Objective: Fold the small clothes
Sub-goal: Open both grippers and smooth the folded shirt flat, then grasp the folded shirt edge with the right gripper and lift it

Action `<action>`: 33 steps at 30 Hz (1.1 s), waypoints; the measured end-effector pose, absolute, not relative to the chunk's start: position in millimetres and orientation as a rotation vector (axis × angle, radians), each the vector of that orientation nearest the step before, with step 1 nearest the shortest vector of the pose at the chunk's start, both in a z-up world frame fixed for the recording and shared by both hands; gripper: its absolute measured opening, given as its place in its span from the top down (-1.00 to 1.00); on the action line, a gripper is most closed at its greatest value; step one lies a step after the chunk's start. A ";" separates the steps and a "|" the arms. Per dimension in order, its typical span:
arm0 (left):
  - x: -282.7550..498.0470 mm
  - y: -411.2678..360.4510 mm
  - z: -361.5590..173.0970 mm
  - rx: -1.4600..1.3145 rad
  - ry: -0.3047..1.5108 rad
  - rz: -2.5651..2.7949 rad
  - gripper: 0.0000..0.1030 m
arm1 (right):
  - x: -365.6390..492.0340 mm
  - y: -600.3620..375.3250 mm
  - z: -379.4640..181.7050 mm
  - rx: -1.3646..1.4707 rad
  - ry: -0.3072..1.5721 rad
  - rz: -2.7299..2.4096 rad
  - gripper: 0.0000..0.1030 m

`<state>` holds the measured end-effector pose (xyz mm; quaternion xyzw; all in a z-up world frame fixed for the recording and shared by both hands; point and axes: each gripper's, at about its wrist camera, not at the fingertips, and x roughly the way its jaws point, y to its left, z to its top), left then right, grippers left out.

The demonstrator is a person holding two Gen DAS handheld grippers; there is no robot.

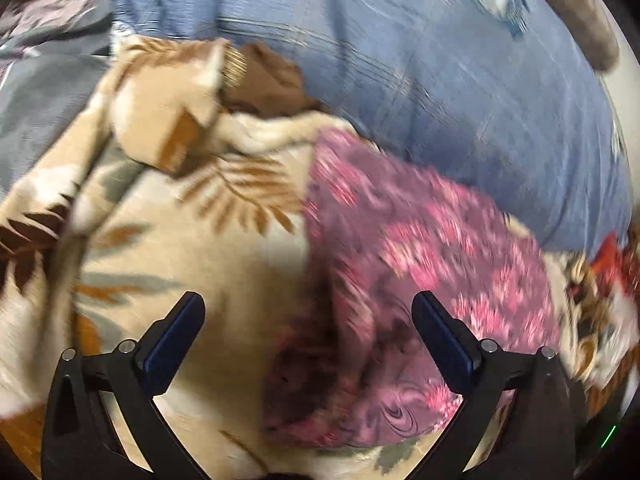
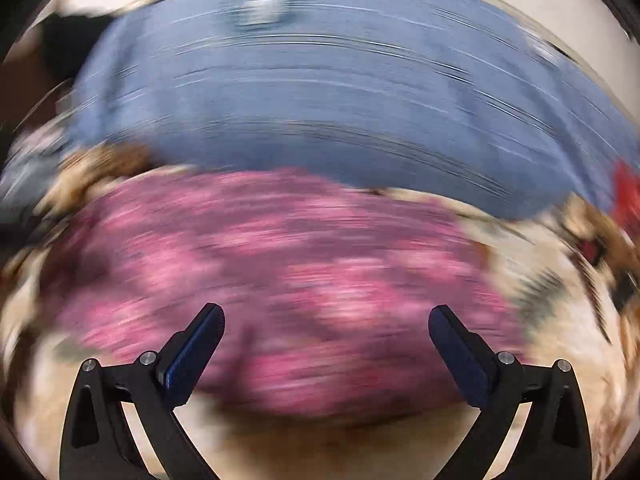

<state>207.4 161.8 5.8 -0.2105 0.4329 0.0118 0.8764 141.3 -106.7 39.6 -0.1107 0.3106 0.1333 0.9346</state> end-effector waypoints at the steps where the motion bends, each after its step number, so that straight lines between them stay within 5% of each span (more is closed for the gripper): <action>1: 207.2 168.0 8.5 -0.453 0.901 0.026 -1.00 | 133.9 -80.5 35.8 -0.281 0.641 0.336 -0.98; 16: 224.7 232.2 4.2 -0.546 0.963 -0.008 -1.00 | 131.9 87.5 1.7 -0.663 0.581 0.388 -0.95; 18: 231.5 232.2 2.6 -0.548 0.980 -0.022 -1.00 | 138.6 92.0 4.5 -0.651 0.590 0.365 -0.75; 20: 238.9 230.5 1.3 -0.560 0.996 -0.051 -1.00 | 152.5 92.5 3.2 -0.630 0.633 0.353 0.15; 24: 259.4 220.9 -2.5 -0.636 1.039 -0.181 -1.00 | 157.9 80.3 14.7 -0.547 0.617 0.365 0.76; 33: 315.0 169.0 -22.0 -0.709 1.162 -0.363 -1.00 | 148.8 62.3 31.7 -0.492 0.494 0.367 0.86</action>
